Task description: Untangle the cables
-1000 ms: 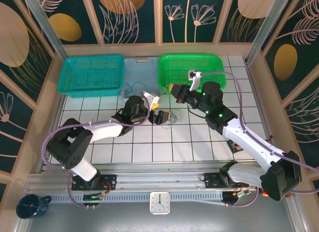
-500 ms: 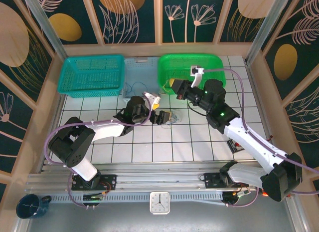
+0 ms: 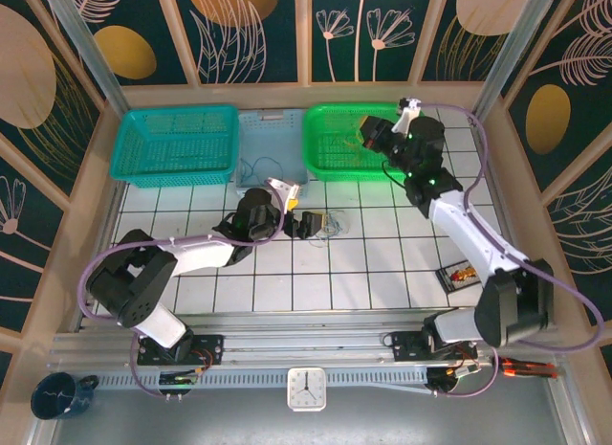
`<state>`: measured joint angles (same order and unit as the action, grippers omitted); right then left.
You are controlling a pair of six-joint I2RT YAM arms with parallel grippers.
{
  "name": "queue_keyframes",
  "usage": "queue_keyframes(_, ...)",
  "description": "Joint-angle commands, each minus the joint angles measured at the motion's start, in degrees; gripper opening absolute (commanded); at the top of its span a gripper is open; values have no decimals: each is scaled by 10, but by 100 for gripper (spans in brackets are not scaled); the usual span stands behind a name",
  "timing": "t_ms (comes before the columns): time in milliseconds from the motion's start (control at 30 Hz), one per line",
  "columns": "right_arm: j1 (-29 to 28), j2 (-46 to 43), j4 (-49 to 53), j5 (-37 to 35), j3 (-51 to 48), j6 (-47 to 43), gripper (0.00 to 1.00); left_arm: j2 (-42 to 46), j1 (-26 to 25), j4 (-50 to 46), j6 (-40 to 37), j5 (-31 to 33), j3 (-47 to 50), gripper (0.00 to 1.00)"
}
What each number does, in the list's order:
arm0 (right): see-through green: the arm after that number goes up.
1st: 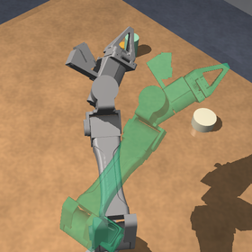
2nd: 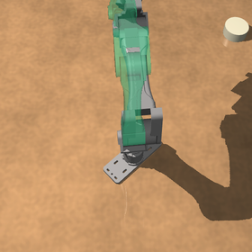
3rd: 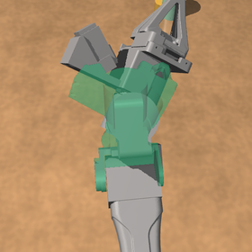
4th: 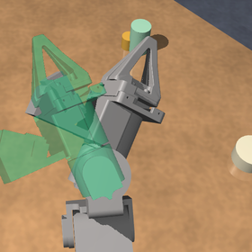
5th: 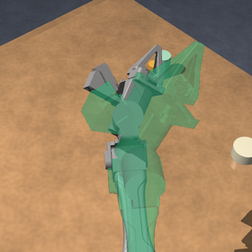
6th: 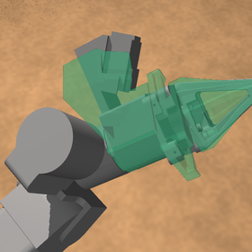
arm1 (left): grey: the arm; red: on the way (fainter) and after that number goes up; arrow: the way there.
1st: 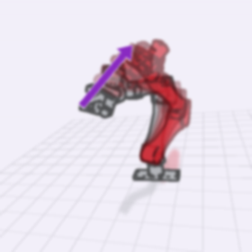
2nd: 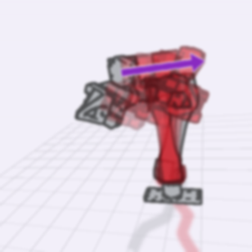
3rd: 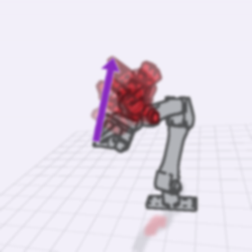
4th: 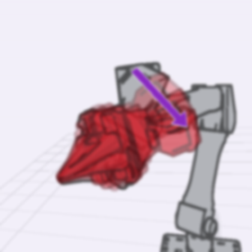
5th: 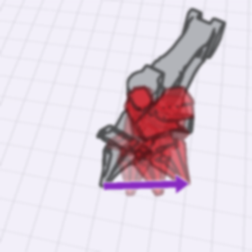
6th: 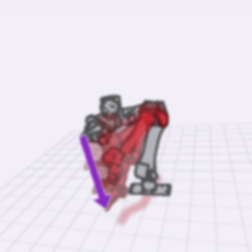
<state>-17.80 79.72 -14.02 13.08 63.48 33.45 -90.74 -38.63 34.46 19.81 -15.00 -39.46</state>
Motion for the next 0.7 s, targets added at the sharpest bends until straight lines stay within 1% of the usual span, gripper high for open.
queue_keyframes(0, 32, 50, -25, -6, 41, 8, 0, 19, -3, 27, 16, 11, 11, 99)
queue_keyframes(167, 71, 147, -26, -3, 97, 11, 0, 29, -2, 31, 40, 24, 14, 99)
queue_keyframes(300, 90, 221, -21, -7, 144, 5, 0, 37, -2, 35, 63, 44, 17, 99)
queue_keyframes(433, 103, 290, -14, -5, 193, -5, 0, 46, -2, 62, 82, 64, 31, 99)
queue_keyframes(467, 106, 306, -7, -5, 207, -9, 2, 50, -2, 65, 82, 69, 33, 99)
queue_keyframes(500, 109, 319, 0, -5, 219, -12, 7, 52, -2, 64, 84, 75, 34, 99)
queue_keyframes(567, 116, 349, 18, 0, 244, -18, 25, 59, -1, 58, 85, 93, 33, 99)
queue_keyframes(600, 119, 357, 26, 4, 253, -17, 32, 61, -2, 53, 86, 101, 31, 99)
queue_keyframes(667, 127, 363, 32, 16, 264, -17, 40, 68, -2, 41, 84, 113, 28, 99)
